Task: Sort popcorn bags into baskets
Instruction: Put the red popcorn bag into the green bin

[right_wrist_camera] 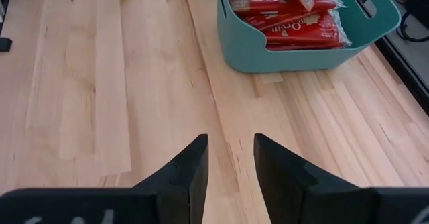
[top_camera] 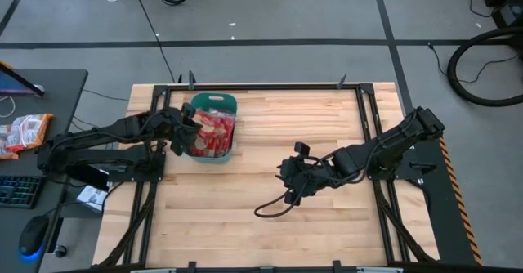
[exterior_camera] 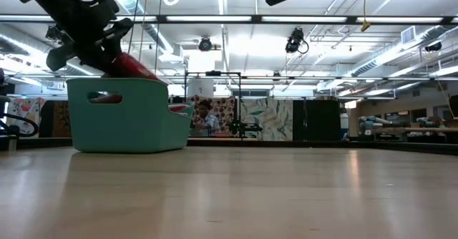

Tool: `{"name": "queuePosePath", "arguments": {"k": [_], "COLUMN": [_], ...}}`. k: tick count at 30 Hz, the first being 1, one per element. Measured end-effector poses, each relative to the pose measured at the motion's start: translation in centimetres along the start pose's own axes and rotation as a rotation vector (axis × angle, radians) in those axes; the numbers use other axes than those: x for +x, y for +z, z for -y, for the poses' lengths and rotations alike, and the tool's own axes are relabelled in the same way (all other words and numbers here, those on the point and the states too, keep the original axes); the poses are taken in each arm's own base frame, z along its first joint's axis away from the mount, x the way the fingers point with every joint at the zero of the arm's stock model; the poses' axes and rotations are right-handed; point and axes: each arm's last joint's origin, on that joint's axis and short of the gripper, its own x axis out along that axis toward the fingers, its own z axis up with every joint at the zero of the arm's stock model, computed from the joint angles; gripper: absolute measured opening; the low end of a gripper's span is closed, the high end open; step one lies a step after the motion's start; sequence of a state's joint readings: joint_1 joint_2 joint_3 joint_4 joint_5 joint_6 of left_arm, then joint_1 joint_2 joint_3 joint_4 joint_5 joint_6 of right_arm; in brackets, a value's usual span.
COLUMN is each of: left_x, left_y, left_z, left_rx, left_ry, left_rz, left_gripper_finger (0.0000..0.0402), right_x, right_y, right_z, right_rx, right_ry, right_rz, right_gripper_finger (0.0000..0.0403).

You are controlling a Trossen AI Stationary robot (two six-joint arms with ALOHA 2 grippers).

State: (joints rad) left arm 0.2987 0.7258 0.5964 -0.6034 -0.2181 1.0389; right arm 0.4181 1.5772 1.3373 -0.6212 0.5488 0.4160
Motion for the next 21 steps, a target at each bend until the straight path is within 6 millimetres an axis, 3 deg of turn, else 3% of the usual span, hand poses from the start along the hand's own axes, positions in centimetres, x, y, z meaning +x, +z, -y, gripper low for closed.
{"name": "queuePosePath", "arguments": {"k": [7,11,17,21], "left_x": [-0.2,-1.5,-4.0,-3.3], "left_y": [0.0,0.7,1.7,2.0], "left_z": [0.1,-1.1,-3.3,-3.6], "left_rx": [-0.038,-0.123,-0.288,-0.433], "left_ry": [-0.041,-0.066,-0.08,-0.063], "left_rz": [0.022,0.117,0.244,0.244], "left_gripper_finger": [0.0175,0.0213,0.0225,0.0217], "right_x": [0.0,0.0,0.0,0.0], "right_y": [0.0,0.0,0.0,0.0], "right_z": [0.1,0.1,0.1,0.1], "right_rx": [0.001,0.001,0.001,0.001], "right_ry": [-0.001,-0.002,-0.002,-0.002], "right_rz": [-0.001,-0.001,-0.001,0.0], "right_gripper_finger": [0.0125,0.0125,0.0125,0.0125]}}
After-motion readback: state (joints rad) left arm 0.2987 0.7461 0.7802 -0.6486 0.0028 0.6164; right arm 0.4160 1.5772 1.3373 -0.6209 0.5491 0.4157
